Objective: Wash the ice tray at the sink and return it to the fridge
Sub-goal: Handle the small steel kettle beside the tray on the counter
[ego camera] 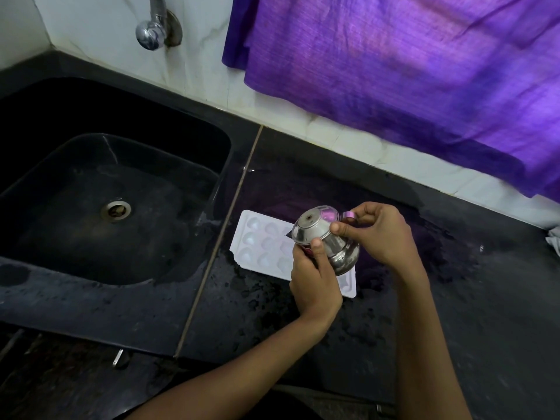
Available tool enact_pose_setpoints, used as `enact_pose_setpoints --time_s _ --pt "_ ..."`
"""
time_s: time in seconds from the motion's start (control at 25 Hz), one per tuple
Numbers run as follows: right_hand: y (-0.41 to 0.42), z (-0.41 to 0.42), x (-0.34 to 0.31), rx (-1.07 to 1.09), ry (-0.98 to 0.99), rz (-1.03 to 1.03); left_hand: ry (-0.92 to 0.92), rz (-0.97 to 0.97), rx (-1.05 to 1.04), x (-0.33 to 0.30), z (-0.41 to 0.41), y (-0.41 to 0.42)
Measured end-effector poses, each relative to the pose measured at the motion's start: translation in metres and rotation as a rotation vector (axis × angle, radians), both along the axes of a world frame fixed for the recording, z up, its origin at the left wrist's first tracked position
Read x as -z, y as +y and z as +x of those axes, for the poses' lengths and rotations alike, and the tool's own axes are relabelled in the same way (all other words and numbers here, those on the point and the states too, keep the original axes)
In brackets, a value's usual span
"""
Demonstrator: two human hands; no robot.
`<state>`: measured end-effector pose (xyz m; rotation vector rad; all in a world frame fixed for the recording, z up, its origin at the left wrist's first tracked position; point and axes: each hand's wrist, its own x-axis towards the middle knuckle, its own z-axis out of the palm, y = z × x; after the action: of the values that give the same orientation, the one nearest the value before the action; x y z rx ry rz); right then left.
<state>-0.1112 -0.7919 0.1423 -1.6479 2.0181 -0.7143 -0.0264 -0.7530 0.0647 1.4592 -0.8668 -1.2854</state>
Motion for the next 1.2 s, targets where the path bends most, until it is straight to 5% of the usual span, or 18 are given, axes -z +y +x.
enact_pose_setpoints --time_s 0.52,1.2 --pt "0.010 -0.001 0.007 0.012 -0.250 -0.030 -0.011 -0.155 -0.072 0.002 0.001 0.001" --pt "0.020 0.006 0.010 -0.019 -0.119 0.041 0.026 0.047 -0.119 0.007 -0.010 0.018"
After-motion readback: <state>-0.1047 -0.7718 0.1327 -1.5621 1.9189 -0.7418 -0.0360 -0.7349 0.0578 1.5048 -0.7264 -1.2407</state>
